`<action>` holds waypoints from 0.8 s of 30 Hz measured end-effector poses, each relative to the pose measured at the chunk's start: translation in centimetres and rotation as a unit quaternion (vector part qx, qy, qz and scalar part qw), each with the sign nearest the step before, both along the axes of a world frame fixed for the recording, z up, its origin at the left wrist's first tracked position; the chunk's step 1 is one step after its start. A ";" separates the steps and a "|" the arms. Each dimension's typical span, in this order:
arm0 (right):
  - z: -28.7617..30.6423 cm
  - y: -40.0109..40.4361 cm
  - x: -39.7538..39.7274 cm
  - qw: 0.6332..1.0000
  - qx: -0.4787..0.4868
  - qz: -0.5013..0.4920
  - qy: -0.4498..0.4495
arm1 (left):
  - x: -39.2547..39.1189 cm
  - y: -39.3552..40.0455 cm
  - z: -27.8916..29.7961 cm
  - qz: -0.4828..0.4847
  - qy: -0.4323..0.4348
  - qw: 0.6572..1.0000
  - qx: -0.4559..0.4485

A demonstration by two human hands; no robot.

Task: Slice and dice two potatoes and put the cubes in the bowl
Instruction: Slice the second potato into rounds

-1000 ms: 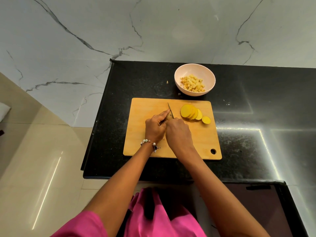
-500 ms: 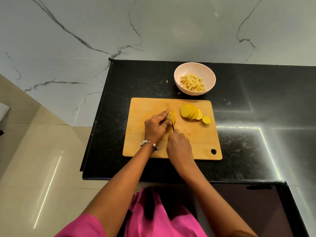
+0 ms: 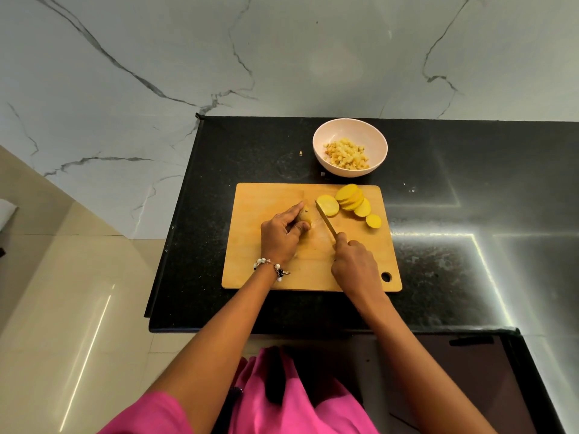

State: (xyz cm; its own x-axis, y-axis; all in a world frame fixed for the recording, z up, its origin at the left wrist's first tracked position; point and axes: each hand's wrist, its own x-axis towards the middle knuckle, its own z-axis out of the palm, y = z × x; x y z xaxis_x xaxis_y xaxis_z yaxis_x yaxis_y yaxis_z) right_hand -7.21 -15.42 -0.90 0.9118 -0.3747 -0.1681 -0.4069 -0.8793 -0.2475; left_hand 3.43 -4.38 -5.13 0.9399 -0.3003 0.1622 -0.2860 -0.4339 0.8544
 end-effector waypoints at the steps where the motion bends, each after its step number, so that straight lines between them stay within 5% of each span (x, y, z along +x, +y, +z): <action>1: -0.1 -0.3 0.0 1.000 0.007 0.001 -0.001 | 0.0 0.0 0.0 0.000 0.000 1.000 0.001; 9: 2.9 0.5 -0.8 0.977 0.173 -0.030 -0.121 | 0.1 0.1 -0.1 -0.012 0.007 1.000 -0.009; 24: 3.7 2.6 0.5 0.996 0.084 -0.020 -0.032 | 0.2 0.0 -0.4 -0.019 -0.016 0.999 -0.022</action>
State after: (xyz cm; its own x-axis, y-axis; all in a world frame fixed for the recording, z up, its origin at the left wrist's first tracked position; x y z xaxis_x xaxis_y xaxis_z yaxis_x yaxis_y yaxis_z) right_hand -6.74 -12.86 2.78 0.9074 -0.3830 -0.1734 -0.4199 -0.8068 -0.4156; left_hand 3.59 -4.43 -5.49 0.9218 -0.3284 0.2058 -0.3296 -0.3850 0.8621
